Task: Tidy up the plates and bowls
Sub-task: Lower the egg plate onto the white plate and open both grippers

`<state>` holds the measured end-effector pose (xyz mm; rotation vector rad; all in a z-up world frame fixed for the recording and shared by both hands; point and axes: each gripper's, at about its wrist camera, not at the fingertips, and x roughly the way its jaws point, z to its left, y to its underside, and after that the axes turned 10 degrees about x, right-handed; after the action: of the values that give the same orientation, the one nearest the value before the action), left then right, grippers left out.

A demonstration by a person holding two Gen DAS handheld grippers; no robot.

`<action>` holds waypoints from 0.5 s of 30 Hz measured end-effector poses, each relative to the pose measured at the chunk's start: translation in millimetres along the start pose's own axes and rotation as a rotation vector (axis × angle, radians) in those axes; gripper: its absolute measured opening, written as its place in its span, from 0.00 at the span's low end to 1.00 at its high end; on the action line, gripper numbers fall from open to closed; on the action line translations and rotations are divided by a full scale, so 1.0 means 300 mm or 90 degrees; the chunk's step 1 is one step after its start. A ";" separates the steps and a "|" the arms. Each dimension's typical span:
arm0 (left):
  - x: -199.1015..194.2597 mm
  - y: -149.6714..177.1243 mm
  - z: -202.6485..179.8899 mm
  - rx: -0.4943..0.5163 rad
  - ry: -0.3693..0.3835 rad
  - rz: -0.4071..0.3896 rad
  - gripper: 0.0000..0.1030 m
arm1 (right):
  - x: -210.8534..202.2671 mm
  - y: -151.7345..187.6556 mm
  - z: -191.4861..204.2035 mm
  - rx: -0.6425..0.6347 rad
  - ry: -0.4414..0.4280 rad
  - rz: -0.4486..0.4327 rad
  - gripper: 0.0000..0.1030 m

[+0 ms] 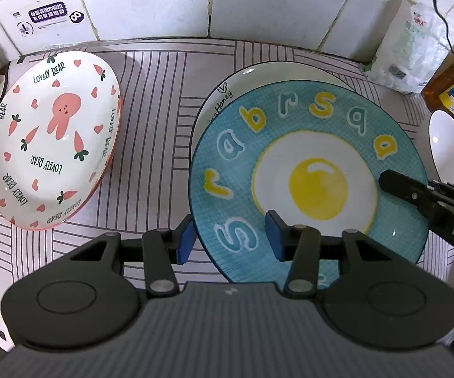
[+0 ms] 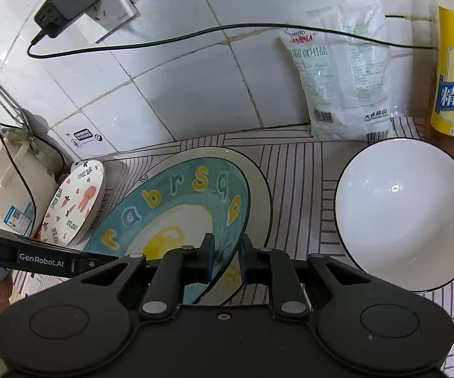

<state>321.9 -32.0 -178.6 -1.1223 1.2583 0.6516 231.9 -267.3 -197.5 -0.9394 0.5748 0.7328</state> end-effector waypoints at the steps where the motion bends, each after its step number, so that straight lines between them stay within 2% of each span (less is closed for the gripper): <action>1: 0.005 -0.001 0.002 0.001 0.001 0.003 0.44 | 0.002 0.001 0.001 0.000 0.003 0.001 0.20; 9: 0.033 0.000 -0.002 -0.002 0.005 0.029 0.44 | 0.022 -0.005 0.015 0.021 0.046 0.029 0.20; 11: 0.034 0.000 -0.003 -0.002 0.003 0.027 0.44 | 0.029 -0.011 0.049 0.002 0.072 0.045 0.23; 13: 0.037 -0.006 -0.014 0.006 0.002 0.030 0.43 | 0.037 -0.010 0.096 -0.033 0.113 0.064 0.35; 15: 0.034 -0.015 -0.034 0.016 -0.019 0.030 0.43 | 0.062 0.000 0.146 -0.052 0.181 0.093 0.45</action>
<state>324.2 -44.9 -186.3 -1.0611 1.2667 0.6829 249.1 -223.6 -190.1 -1.0942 0.8765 0.7627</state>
